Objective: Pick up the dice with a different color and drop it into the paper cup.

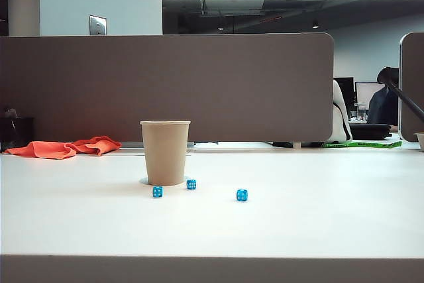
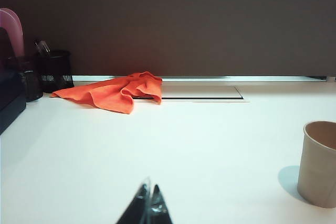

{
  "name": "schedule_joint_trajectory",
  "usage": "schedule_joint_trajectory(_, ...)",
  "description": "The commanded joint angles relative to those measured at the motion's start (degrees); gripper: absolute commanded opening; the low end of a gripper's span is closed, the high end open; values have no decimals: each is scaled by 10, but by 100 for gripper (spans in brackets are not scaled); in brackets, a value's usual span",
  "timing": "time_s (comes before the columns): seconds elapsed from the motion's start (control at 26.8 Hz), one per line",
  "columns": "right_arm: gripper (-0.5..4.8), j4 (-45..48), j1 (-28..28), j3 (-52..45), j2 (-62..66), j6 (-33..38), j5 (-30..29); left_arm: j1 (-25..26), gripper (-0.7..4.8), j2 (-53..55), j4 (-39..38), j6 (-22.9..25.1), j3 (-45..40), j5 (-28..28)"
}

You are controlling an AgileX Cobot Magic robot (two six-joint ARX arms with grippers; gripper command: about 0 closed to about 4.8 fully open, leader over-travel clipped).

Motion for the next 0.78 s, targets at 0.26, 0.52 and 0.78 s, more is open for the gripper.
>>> schedule_joint_trajectory(0.26, -1, 5, 0, -1, 0, 3, 0, -1, -6, 0, -2, 0, 2, 0)
schedule_joint_trajectory(0.52, -1, 5, 0, -1, 0, 3, 0, -1, -6, 0, -6, 0, 2, 0)
schedule_joint_trajectory(0.78, -1, 5, 0, -1, 0, 3, 0, -1, -6, 0, -6, 0, 2, 0)
